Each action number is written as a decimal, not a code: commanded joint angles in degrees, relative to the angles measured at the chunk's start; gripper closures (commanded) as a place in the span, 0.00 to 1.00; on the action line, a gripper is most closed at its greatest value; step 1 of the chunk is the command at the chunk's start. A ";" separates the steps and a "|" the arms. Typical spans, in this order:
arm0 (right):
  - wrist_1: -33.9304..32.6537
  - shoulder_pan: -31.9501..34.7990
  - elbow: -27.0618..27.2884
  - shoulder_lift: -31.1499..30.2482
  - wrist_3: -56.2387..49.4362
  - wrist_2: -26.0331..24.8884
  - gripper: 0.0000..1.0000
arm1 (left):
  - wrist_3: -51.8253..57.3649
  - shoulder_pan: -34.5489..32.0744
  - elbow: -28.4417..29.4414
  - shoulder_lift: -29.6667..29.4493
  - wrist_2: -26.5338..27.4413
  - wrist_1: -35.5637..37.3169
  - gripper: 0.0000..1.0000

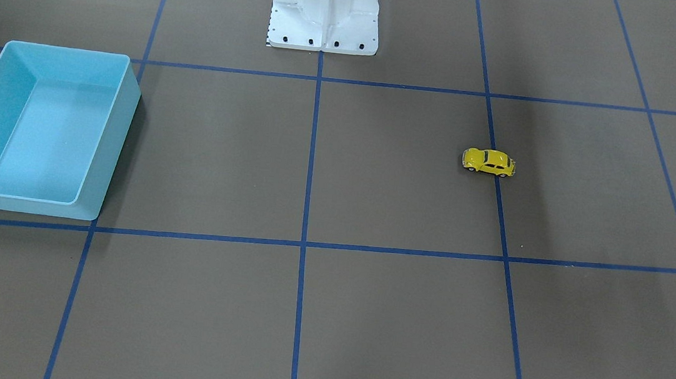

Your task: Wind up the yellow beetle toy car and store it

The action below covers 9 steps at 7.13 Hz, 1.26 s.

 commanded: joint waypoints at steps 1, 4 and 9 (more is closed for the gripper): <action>0.00 0.00 0.28 0.29 -0.02 -0.68 0.00 | 0.49 1.43 -0.37 -3.17 -4.15 -4.39 0.00; 0.00 0.00 0.19 0.03 0.33 -0.77 0.00 | 0.05 13.09 -4.74 -9.04 -4.01 -7.07 0.00; -0.09 0.00 -0.51 -0.32 0.51 -0.77 0.00 | 0.49 41.75 -11.61 -18.62 9.09 -6.98 0.00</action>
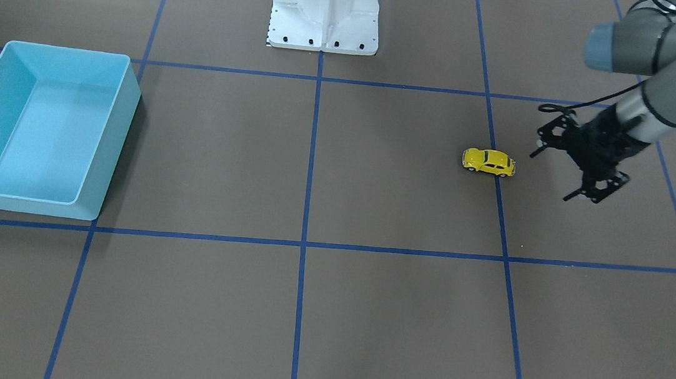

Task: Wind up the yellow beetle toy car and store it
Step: 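Lower the left gripper onto the yellow beetle toy car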

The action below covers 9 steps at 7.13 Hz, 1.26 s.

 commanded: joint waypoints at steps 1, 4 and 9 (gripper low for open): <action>0.00 0.00 -0.05 -0.31 0.00 0.09 0.00 | 0.12 10.16 -4.00 -2.19 5.95 0.04 0.00; 0.00 0.00 -0.14 -0.58 0.00 0.09 0.00 | 17.99 15.12 -4.99 -1.06 12.30 1.09 0.00; 0.00 0.00 -0.05 -0.58 0.00 0.26 0.00 | 24.73 16.61 -4.91 2.56 14.94 3.20 0.00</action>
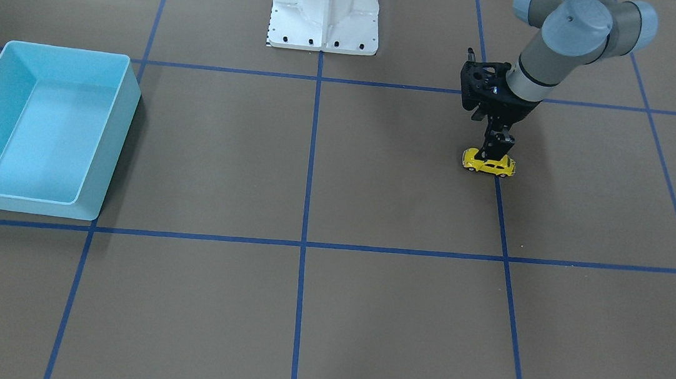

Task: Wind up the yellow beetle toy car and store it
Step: 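Lower the left gripper onto the yellow beetle toy car, then press the left gripper down on the car's roof, holding it against the table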

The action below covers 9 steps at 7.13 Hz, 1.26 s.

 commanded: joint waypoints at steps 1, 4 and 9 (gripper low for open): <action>0.00 0.00 0.04 0.00 0.00 0.15 0.00 | 0.25 3.30 1.76 -0.44 4.58 0.17 0.00; 0.00 0.00 0.04 -0.26 0.00 0.07 0.00 | 3.65 4.20 3.62 0.60 6.72 -2.81 0.00; 0.00 0.00 0.04 -0.35 0.00 0.16 0.00 | 3.41 4.29 6.86 -0.18 8.40 -3.08 0.04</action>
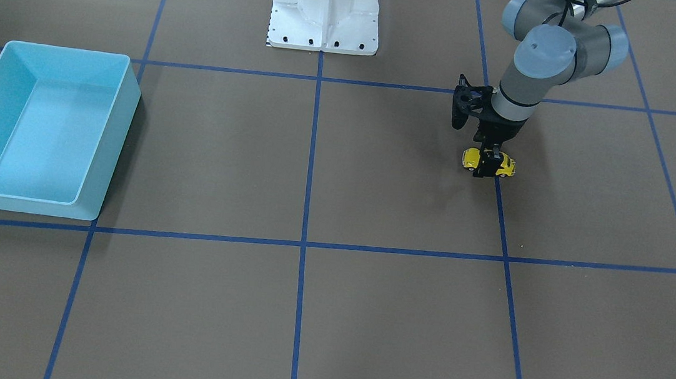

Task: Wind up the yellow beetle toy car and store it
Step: 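Press the left gripper down on the car's roof, holding it against the table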

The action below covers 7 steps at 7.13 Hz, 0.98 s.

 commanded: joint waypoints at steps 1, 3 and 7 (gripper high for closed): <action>0.00 0.00 0.09 -0.19 0.00 0.00 0.00 | -0.35 0.01 0.57 -0.09 -0.27 -0.02 0.06; 0.00 0.00 0.00 -0.28 0.00 -0.17 0.00 | -0.27 0.01 1.18 -0.01 -0.53 -0.72 0.15; 0.00 0.09 0.35 -0.63 0.00 0.18 0.00 | 0.26 -0.34 0.75 0.34 -1.58 -1.34 0.74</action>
